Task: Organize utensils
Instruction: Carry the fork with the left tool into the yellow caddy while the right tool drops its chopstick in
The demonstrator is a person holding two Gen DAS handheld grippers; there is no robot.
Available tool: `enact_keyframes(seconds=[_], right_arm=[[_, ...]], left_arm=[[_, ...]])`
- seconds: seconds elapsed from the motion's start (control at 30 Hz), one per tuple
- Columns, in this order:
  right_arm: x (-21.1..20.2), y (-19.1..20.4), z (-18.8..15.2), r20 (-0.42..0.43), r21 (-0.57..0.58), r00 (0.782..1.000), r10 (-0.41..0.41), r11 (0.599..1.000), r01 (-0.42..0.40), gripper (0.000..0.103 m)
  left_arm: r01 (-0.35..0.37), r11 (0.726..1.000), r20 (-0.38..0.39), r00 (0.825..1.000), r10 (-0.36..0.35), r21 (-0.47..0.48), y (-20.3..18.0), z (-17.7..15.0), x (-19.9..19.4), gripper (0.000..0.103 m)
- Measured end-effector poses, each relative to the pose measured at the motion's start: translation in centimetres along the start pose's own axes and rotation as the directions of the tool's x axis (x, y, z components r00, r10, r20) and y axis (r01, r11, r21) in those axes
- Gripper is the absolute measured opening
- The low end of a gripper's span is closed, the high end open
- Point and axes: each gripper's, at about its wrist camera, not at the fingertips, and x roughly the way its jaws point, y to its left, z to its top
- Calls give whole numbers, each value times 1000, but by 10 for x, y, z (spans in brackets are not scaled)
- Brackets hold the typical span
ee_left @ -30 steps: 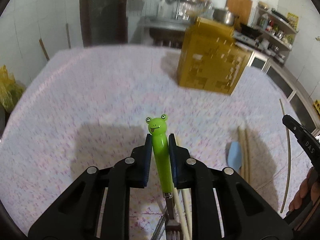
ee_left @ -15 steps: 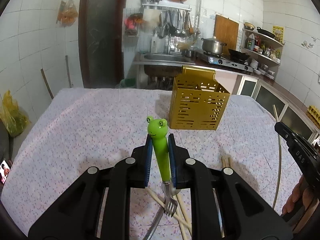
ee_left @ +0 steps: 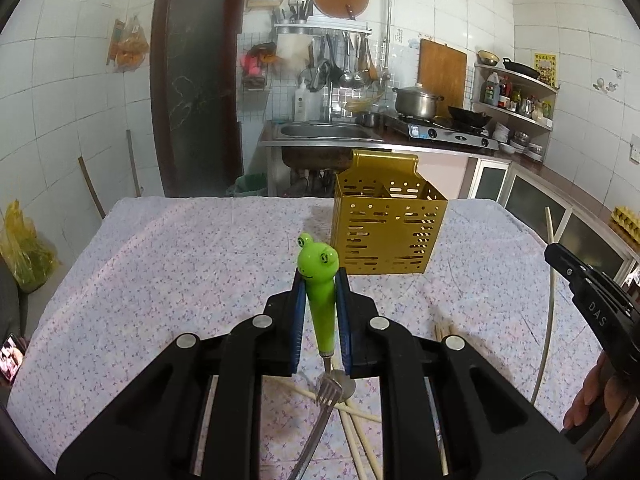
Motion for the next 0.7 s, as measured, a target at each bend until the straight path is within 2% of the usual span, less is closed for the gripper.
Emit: enact_keyframes(seconds=[0.4,0.7], right_arm=[[2,1,22,99,9,995,11,1000,-12,6],[23,14,74,181,1,983,26,1000,-26,6]], left_arm=[[20,1000,37,999,-20,7,0,19,-4,13],[51,999,92,994,-52,16,-8,71,-2,13]])
